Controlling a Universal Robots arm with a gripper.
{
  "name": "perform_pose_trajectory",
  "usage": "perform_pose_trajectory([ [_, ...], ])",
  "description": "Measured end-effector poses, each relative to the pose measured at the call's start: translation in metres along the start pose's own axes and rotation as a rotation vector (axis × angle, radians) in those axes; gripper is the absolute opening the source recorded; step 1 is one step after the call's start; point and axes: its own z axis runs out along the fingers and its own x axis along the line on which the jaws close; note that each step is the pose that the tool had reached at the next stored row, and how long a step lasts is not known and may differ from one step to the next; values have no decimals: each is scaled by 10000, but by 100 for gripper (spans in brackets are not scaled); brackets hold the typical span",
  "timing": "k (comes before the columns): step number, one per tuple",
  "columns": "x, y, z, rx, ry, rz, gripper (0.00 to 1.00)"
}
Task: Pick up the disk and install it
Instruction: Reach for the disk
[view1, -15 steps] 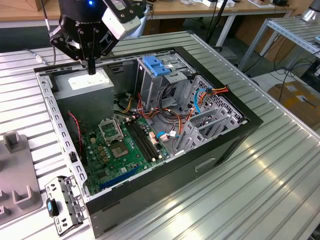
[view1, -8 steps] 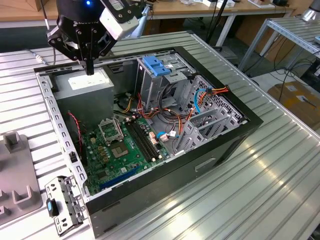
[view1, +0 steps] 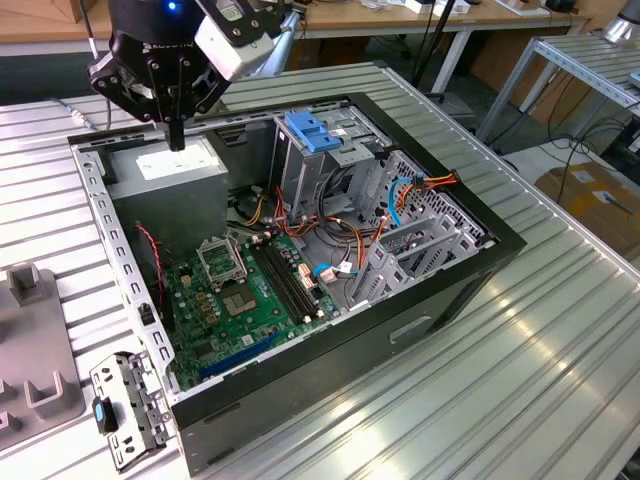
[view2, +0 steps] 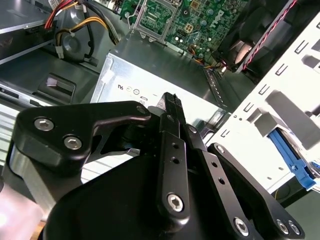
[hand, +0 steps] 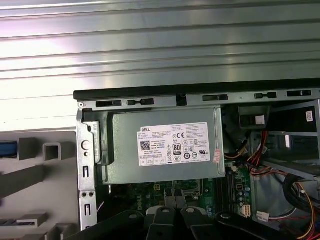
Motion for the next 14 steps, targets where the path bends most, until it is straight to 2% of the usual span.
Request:
perform_pose_trajectory([
  [14, 74, -6, 1, 1, 30, 1, 11],
])
